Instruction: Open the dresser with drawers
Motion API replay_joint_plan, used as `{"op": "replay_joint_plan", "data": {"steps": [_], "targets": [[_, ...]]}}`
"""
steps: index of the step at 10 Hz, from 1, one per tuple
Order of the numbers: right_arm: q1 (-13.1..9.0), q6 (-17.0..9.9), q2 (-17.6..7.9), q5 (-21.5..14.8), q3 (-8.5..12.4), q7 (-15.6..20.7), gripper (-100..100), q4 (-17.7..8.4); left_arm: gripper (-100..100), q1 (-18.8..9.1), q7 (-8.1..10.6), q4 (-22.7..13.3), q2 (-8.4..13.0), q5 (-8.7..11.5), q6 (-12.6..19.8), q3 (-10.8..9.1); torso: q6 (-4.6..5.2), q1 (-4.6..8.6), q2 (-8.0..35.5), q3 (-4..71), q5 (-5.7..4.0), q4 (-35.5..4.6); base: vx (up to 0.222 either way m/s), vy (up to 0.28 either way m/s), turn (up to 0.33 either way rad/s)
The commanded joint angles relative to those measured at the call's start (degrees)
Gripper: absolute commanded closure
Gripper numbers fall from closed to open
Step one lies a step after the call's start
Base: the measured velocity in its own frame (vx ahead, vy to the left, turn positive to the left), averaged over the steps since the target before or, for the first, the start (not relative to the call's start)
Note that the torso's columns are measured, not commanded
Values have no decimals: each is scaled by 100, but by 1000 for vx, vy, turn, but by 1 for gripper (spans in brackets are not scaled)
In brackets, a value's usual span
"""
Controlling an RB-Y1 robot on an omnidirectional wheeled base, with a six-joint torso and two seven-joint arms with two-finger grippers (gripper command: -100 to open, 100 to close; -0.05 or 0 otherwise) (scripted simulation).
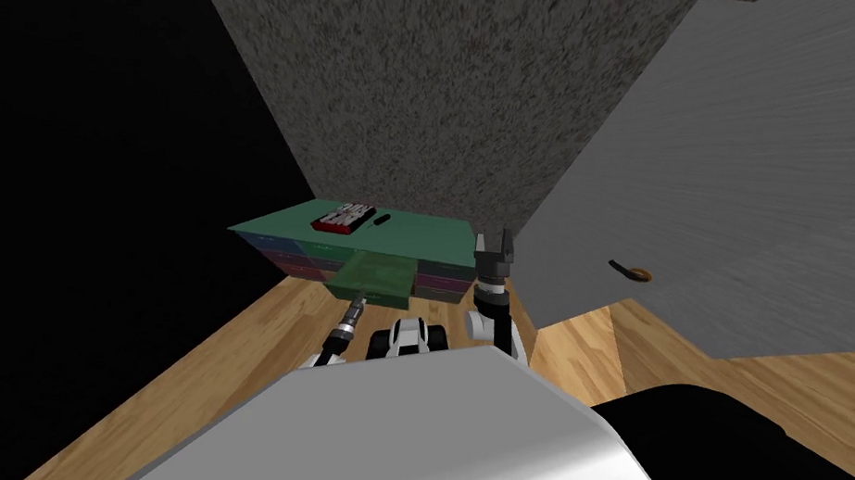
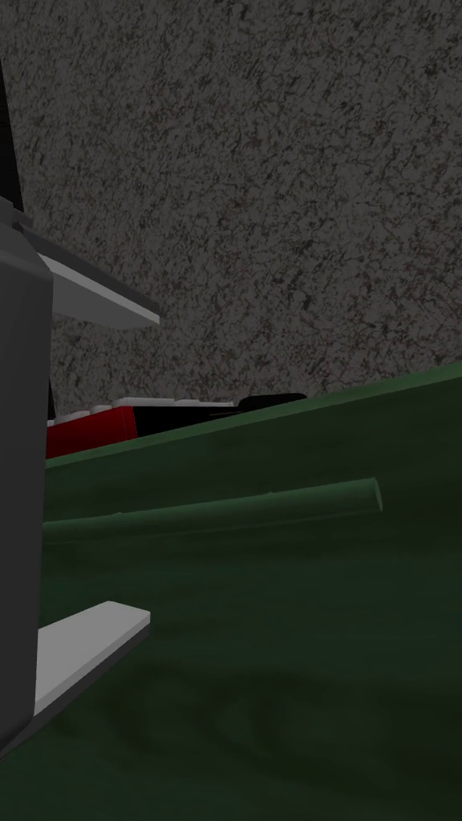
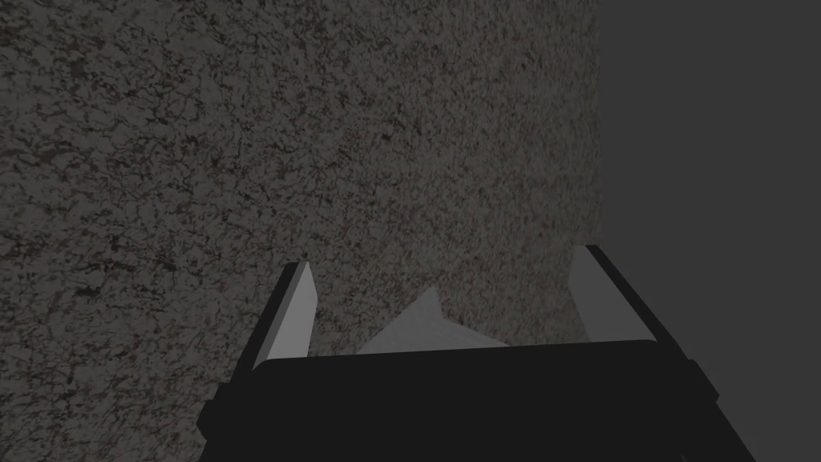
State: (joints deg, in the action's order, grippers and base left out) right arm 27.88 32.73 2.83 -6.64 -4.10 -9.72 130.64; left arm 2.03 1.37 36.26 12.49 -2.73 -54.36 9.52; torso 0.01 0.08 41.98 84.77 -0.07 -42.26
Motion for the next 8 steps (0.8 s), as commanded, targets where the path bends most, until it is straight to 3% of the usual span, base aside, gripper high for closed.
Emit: {"op": "replay_joint_plan", "data": {"steps": [1,2,3,5,6,7,8], "targets": [[0,0,0,0,0,0,0,0,-100,178,259,480,-95,-367,296,203,3,-5,0,0,5,5,52,30,374],[1,0,0,0,1,0,0,1,-100,178,259,569,-95,-532,296,203,-5,-14,13,-8,8,4,53,31,329],[0,0,0,0,0,0,0,0,-100,222,469,835,-206,-711,460,372,1,-16,26,-17,9,-1,65,54,381],[0,0,-1,0,0,0,0,0,-100,222,469,835,-206,-982,460,372,3,-10,33,-22,8,-4,46,33,167],[-1,0,0,0,0,0,0,0,-100,267,680,1078,-317,-1192,625,542,4,1,44,-28,5,-6,36,31,321],[0,0,0,0,1,0,0,0,-100,267,680,1102,-317,-1367,625,542,-4,-5,38,-25,5,-5,40,24,322],[0,0,0,0,0,0,0,0,-100,311,890,1368,-428,-1552,790,712,0,-6,32,-21,6,-3,56,29,425]]}}
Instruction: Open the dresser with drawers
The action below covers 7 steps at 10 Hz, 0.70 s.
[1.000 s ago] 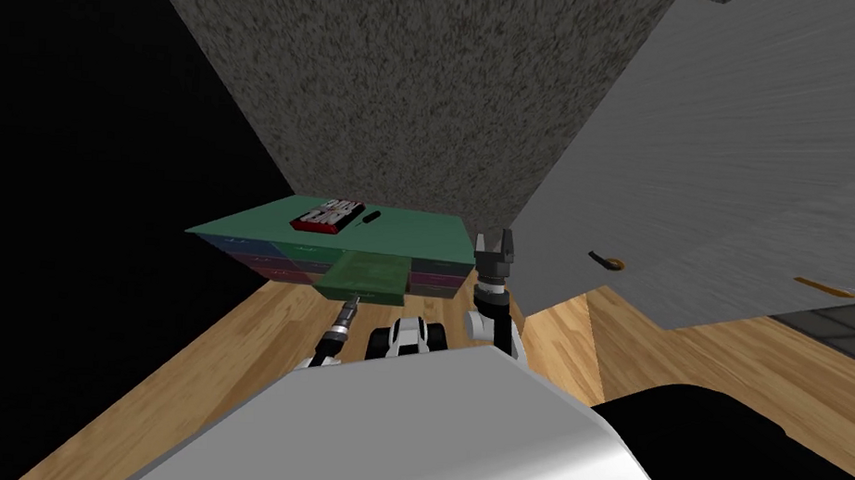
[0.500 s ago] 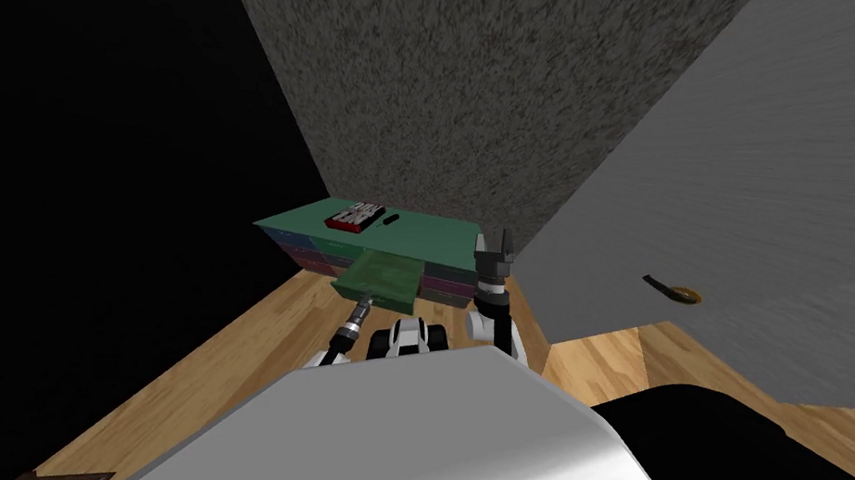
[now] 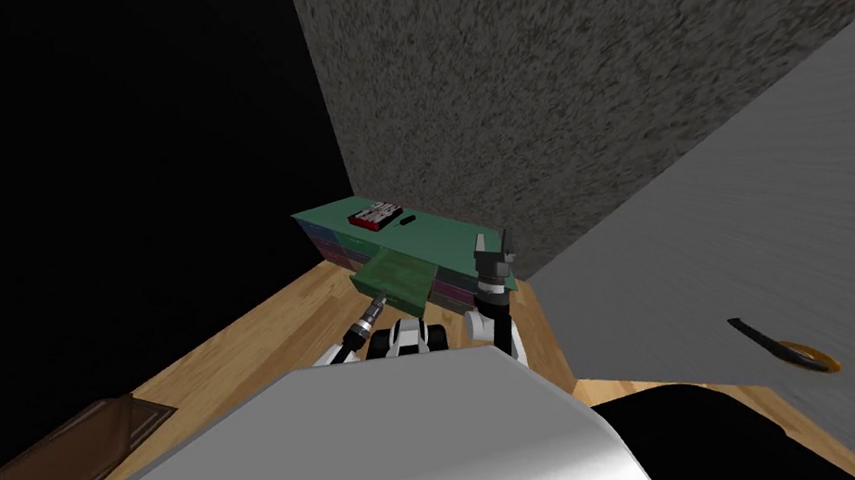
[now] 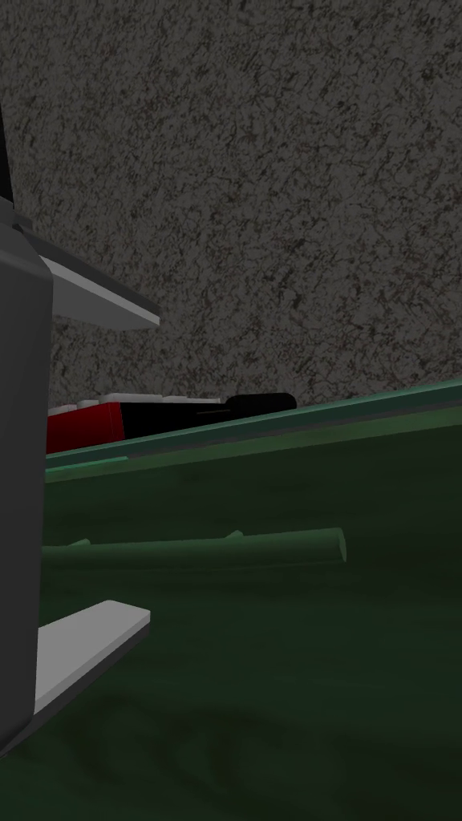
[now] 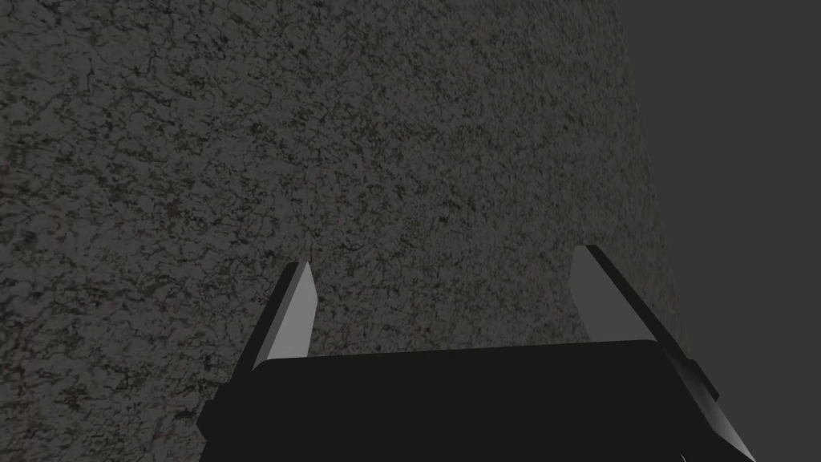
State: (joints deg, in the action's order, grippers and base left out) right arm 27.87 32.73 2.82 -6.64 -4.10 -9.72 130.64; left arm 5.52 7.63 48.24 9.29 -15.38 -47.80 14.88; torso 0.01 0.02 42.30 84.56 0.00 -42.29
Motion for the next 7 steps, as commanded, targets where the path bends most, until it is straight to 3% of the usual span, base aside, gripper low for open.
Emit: {"op": "replay_joint_plan", "data": {"steps": [1,2,3,4,5,6,7], "targets": [[1,0,0,0,0,0,0,0,-100,-39,265,170,-108,-451,134,175,-2,-3,-10,6,1,3,61,20,320],[0,0,0,0,0,0,0,0,-100,-39,265,170,-108,-585,134,175,1,-2,-8,6,0,3,32,11,50],[-1,0,0,0,-1,0,0,0,-100,6,476,436,-220,-787,299,345,3,2,5,-2,0,-1,36,33,382],[1,0,0,0,1,0,0,0,-100,6,476,436,-220,-950,299,345,-4,-7,2,-2,1,-1,52,18,315],[0,0,0,0,0,0,0,0,-100,6,476,436,-220,-1019,299,345,-2,-3,2,1,-1,-4,26,4,15],[-1,0,0,0,-1,0,0,0,-100,50,686,702,-331,-1249,464,515,2,4,9,-6,-3,-7,53,22,308],[0,0,0,0,0,0,0,0,-100,50,686,702,-331,-1413,464,515,-7,-4,4,0,-3,-10,55,13,313]]}}
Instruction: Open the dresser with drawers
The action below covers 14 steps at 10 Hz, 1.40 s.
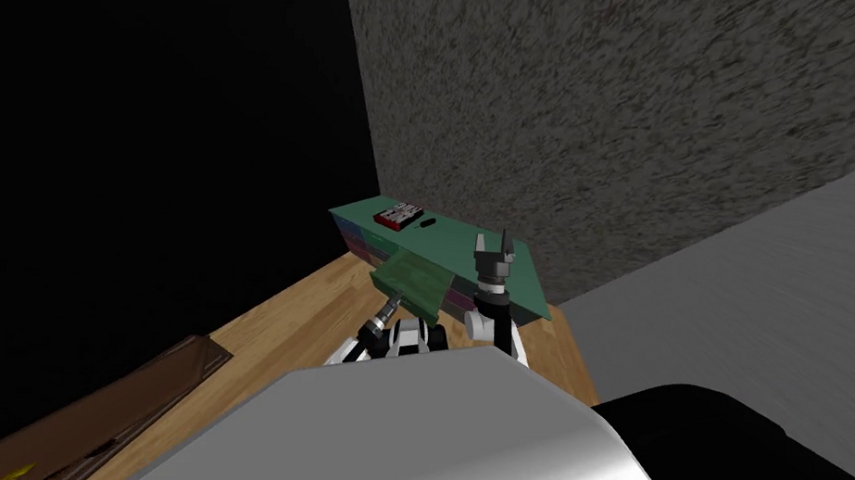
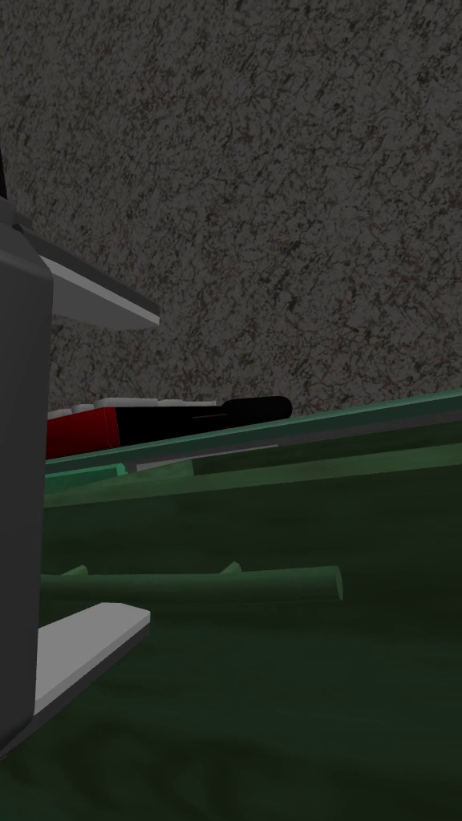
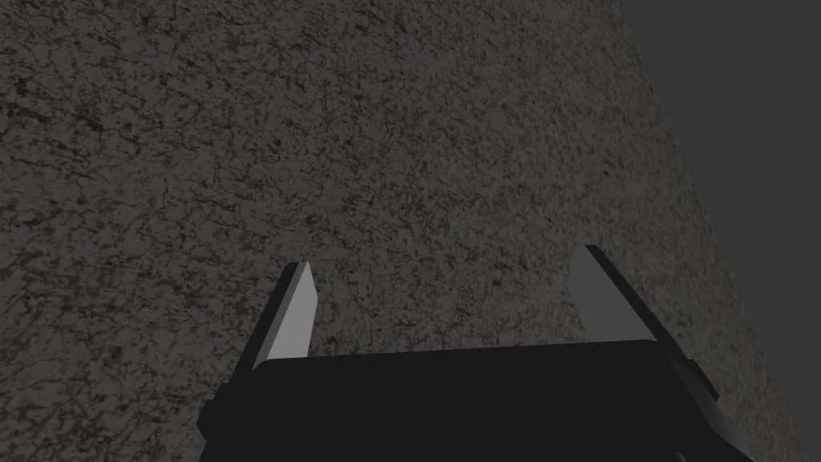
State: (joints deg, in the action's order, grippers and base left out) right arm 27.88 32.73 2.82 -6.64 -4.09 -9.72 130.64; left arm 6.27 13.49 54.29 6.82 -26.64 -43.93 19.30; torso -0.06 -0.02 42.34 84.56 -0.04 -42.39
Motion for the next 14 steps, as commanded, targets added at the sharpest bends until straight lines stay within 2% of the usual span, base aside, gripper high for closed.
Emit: {"op": "replay_joint_plan", "data": {"steps": [1,3,4,5,7,8,9,11,12,13,14], "targets": [[-1,0,0,0,0,0,0,0,-100,20,310,328,-194,-463,242,243,0,-2,3,-2,-3,-7,69,29,444],[-1,0,0,0,-1,0,0,0,-100,20,310,364,-194,-760,242,243,-1,-2,24,-11,-6,-32,43,6,158],[-2,0,0,0,-1,0,0,0,-100,64,520,611,-305,-976,406,413,-1,-1,36,-19,-6,-33,45,26,407],[0,0,0,0,0,0,0,0,-100,64,520,493,-305,-1133,406,413,-3,-7,31,-14,0,-33,48,6,303],[-3,0,0,0,-1,0,0,-1,-100,64,520,630,-305,-1194,406,413,-4,-6,34,-15,-4,-47,9,-8,-9],[-3,0,0,0,-1,0,0,0,-100,109,731,878,-416,-1491,571,583,-7,-10,46,-18,-4,-60,43,9,330],[-1,0,0,0,0,0,0,0,-100,109,731,896,-416,-1628,571,583,-15,-20,47,-14,-2,-71,48,-10,290],[-3,0,0,0,-1,0,0,-1,-100,109,731,896,-416,-1628,571,583,17,-41,28,-14,11,-79,15,-7,47],[-3,-1,0,0,-1,0,0,-1,-100,194,780,764,-261,-1652,642,587,17,-39,20,-11,6,-84,-1,-2,-15],[-3,-1,0,0,-1,0,0,-1,0,202,789,749,-254,-1658,658,590,7,-24,19,-10,4,-47,0,0,0],[-3,-1,0,0,-1,0,0,-1,0,212,790,734,-248,-1660,669,592,4,-7,14,-7,3,-20,0,0,0]]}}
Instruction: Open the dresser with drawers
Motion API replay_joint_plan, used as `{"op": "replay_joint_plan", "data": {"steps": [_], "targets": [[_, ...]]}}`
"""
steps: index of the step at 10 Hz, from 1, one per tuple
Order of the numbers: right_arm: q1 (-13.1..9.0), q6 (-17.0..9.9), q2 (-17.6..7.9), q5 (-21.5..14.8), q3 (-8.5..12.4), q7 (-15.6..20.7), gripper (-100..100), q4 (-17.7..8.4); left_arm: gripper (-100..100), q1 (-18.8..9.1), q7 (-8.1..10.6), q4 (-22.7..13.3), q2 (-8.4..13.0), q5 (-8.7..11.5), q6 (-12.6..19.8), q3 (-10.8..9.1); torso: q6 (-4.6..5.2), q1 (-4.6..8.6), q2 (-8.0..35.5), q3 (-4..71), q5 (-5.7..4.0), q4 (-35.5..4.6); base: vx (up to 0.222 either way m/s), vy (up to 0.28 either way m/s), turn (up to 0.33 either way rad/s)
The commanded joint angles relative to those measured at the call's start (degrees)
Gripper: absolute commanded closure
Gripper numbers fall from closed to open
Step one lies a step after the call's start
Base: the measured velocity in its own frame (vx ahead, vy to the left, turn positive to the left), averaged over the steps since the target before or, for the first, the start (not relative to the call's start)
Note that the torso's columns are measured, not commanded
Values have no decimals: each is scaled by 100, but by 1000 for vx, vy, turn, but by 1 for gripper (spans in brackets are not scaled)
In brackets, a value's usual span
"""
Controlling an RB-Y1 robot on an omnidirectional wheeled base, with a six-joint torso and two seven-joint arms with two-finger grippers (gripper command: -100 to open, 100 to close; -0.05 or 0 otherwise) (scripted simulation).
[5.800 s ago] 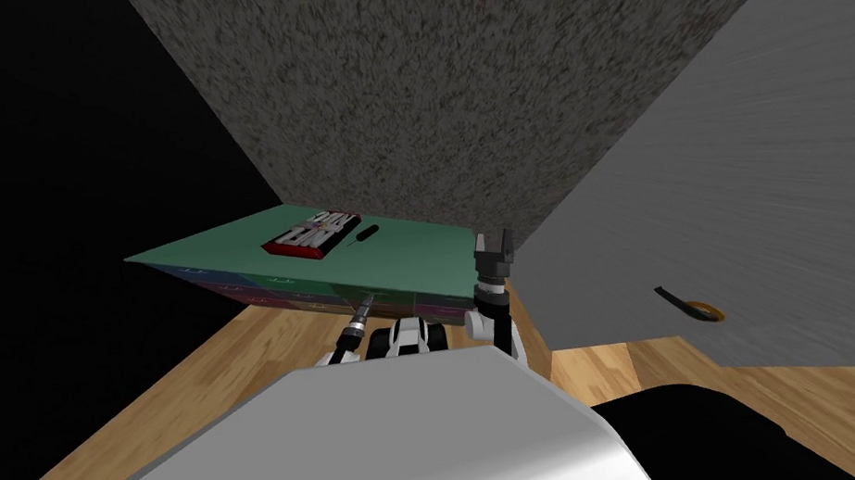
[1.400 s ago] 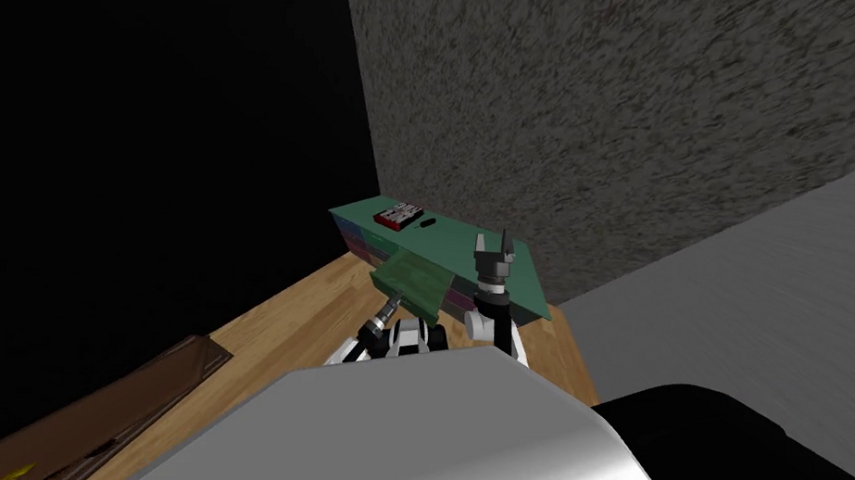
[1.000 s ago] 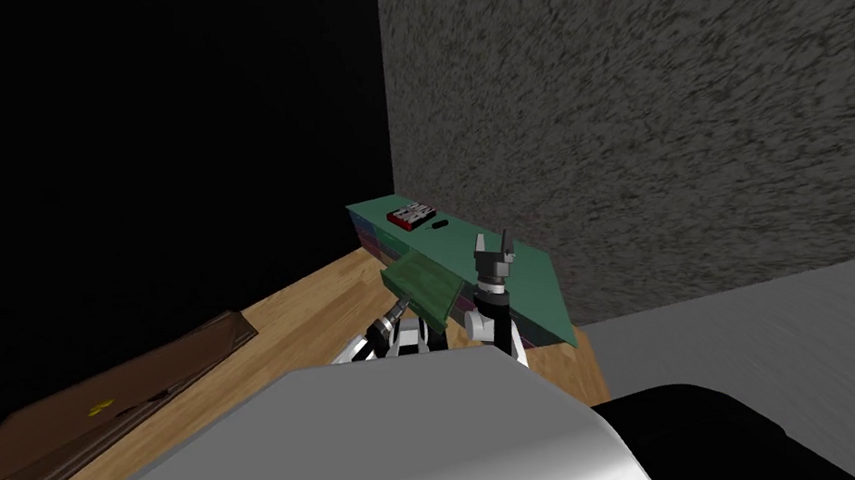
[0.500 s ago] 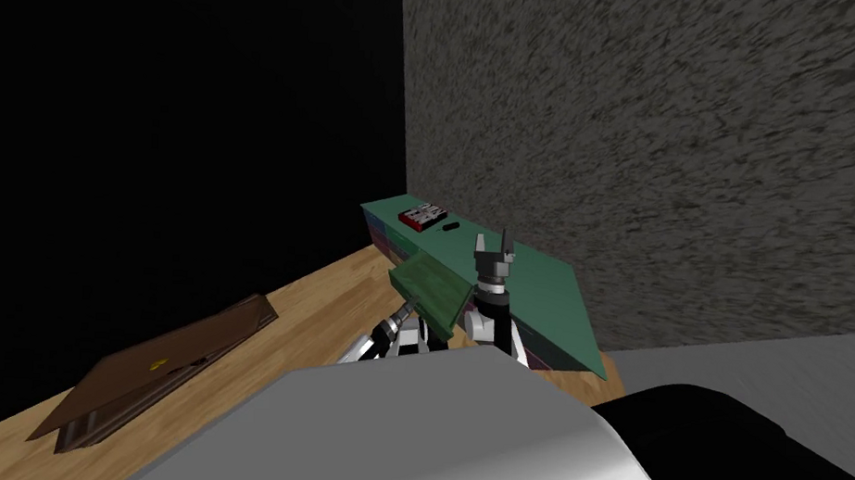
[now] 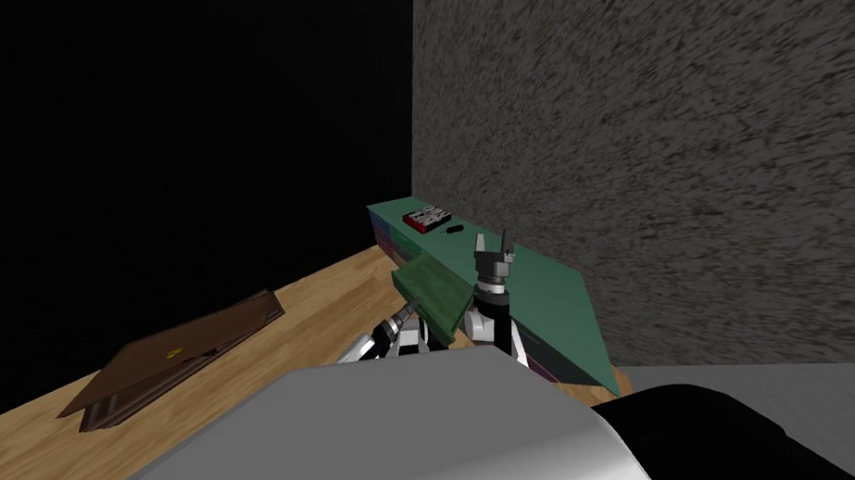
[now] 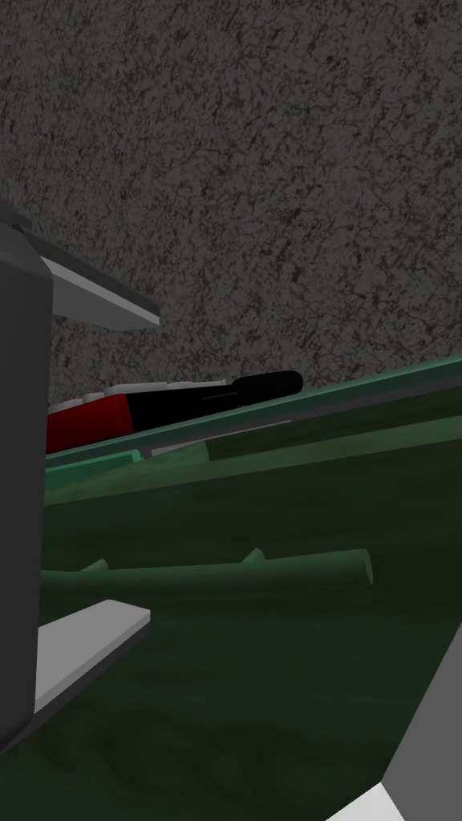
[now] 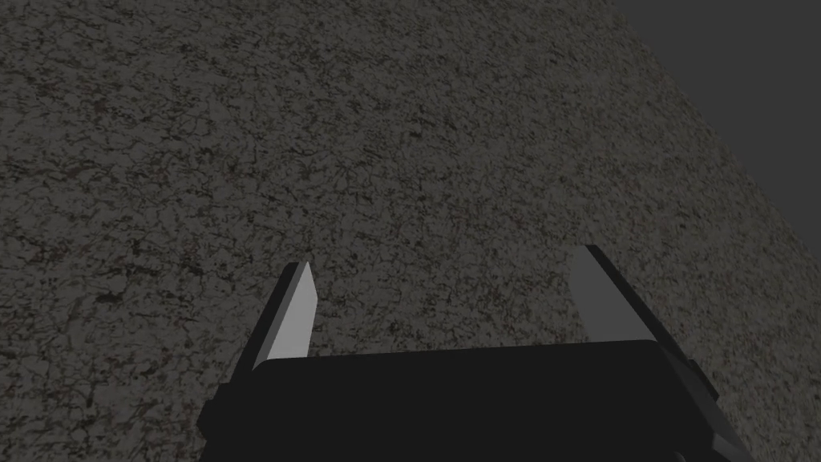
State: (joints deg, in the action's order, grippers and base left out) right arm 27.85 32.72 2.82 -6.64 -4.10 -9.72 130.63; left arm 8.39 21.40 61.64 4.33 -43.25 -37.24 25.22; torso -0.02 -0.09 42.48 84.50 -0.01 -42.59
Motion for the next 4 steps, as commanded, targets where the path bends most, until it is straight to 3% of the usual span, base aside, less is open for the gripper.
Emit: {"op": "replay_joint_plan", "data": {"steps": [1,4], "targets": [[0,0,0,0,0,0,0,0,0,4,1,-9,2,-2,8,1,-1,8,-5,4,-1,14,0,0,0],[0,0,0,0,0,0,0,0,0,6,2,-18,2,-4,18,2,0,8,-12,5,0,26,0,0,0]]}}
